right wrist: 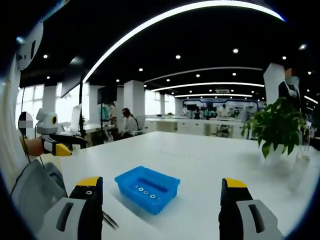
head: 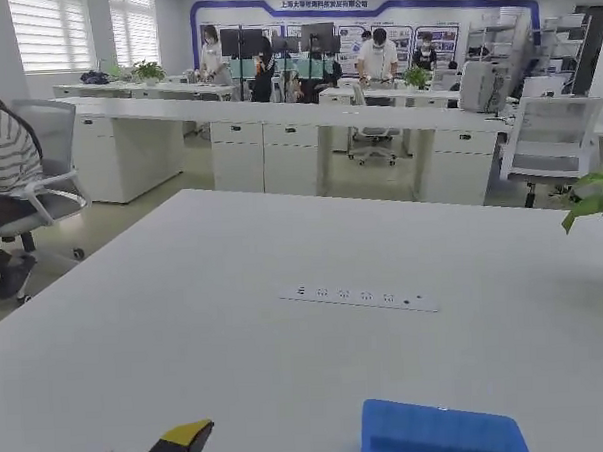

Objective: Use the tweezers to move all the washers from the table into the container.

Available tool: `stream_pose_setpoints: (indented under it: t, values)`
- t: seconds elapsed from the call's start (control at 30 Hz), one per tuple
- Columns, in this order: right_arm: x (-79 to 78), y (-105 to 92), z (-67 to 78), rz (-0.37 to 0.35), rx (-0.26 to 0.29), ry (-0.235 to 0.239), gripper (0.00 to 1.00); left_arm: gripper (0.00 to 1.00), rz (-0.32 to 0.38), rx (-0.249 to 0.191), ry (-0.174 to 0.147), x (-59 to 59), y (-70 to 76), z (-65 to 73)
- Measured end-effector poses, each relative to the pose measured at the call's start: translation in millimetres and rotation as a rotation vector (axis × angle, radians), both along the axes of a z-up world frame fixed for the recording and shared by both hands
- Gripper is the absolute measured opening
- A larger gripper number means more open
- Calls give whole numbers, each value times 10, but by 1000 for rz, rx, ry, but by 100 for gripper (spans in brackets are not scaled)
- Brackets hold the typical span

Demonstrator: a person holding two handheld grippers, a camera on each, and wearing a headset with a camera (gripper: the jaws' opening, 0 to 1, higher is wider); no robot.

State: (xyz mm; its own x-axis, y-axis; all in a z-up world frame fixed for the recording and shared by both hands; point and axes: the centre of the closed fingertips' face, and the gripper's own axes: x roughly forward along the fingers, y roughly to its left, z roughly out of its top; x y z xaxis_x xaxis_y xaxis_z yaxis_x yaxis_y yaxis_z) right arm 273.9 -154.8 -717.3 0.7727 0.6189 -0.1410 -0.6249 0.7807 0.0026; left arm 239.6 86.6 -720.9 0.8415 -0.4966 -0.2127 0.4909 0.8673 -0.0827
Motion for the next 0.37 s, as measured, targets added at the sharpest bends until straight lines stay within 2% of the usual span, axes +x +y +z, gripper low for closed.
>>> stream_pose_setpoints:
  t: [0.1, 0.37]
  values:
    - [-51, -5, -24, -16, 7, 8, 99, 99, 4, -14, -10, -12, -4, 16]
    - [-43, -33, -69, -44, -3, 21, 99, 99, 14, -36, -16, -39, 36, 40]
